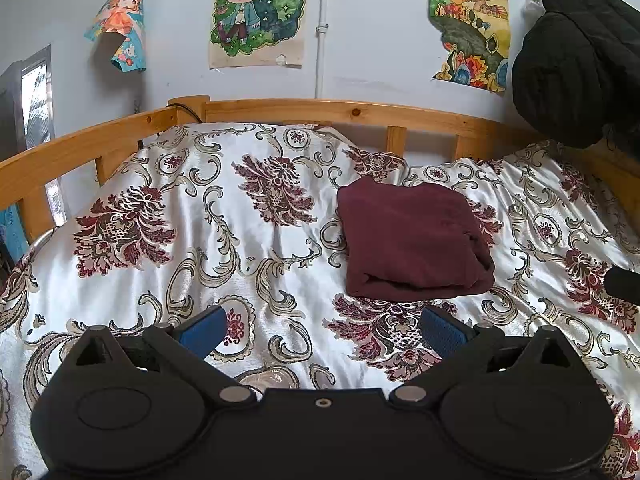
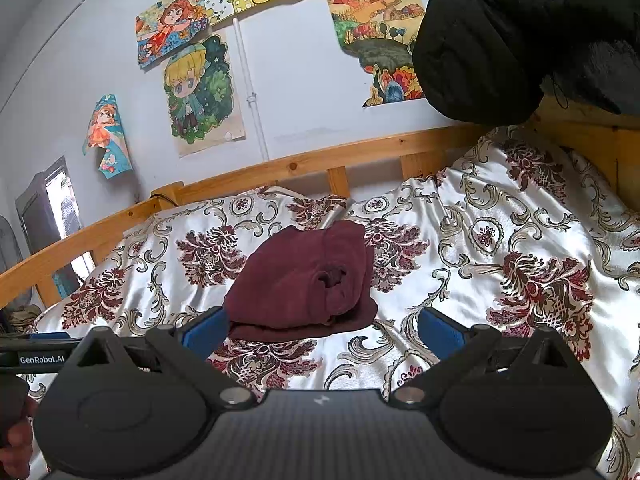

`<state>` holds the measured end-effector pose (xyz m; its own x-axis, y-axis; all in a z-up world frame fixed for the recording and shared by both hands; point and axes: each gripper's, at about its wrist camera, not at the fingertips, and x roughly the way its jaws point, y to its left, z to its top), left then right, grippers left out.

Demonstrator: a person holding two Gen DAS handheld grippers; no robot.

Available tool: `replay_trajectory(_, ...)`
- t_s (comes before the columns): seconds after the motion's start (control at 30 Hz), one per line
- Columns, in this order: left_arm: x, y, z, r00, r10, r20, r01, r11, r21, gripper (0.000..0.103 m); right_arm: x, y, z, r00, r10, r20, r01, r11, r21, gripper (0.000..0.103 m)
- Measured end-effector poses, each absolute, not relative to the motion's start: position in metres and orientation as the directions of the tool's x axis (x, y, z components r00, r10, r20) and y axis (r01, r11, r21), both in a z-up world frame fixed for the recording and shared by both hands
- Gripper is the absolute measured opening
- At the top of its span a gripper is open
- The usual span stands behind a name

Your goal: Fold small clothes

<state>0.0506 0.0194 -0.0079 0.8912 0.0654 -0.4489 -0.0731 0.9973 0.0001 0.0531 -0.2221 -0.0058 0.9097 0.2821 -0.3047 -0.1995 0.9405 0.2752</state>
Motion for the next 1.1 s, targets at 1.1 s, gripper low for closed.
replay_trajectory(1.1, 0.0546, 0.0231, -0.0109, 0.871, 0.106, -0.479, -0.111, 0.994, 0.019, 0.102, 0.0531, -0.2221, -0.0076, 0.908, 0.281, -0.312, -0.196, 0.940, 0.278, 0.103)
